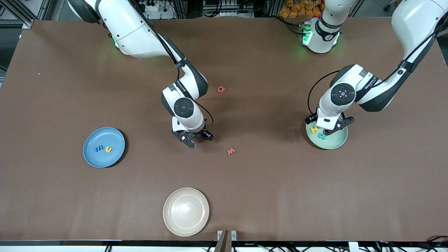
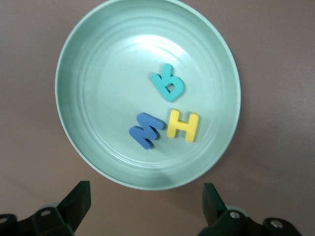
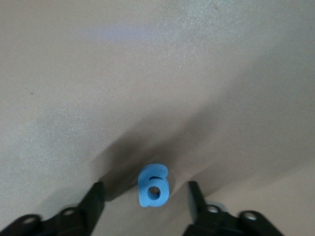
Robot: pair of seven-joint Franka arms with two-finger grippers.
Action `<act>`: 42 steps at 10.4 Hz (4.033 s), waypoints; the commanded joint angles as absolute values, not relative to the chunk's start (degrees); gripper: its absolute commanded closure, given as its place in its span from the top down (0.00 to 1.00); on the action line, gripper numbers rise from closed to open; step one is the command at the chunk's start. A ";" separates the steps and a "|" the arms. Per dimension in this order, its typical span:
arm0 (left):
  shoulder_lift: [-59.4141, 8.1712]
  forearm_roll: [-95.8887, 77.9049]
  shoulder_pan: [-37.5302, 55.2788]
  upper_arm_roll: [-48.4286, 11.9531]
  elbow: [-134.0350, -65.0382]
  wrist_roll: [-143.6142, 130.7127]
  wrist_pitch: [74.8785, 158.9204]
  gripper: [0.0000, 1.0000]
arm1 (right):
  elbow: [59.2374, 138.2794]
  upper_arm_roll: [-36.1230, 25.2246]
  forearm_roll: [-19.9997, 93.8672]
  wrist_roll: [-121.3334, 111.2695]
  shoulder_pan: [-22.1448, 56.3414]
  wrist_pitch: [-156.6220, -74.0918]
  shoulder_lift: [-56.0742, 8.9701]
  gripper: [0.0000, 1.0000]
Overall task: Sort upper and lower case letters into plates
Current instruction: 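Grasp the blue g and carry it to the blue plate with the right gripper, then drop the g in the blue plate while the left gripper nears the o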
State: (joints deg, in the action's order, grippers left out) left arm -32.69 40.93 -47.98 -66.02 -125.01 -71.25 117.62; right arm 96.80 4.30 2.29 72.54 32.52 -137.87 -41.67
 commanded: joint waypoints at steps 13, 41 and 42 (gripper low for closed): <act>-36.38 34.19 -12.79 -64.70 -119.27 -120.70 124.17 1.00 | 97.03 2.29 -2.70 37.92 14.26 -119.65 -30.86 0.00; -44.74 38.76 29.62 -36.65 -106.96 -150.73 135.70 0.60 | 97.82 2.81 -1.23 26.01 7.21 -117.69 -29.62 1.00; -44.65 38.85 29.62 -36.65 -107.05 -150.65 135.70 0.60 | 97.65 2.81 -1.23 26.80 7.38 -117.69 -29.62 1.00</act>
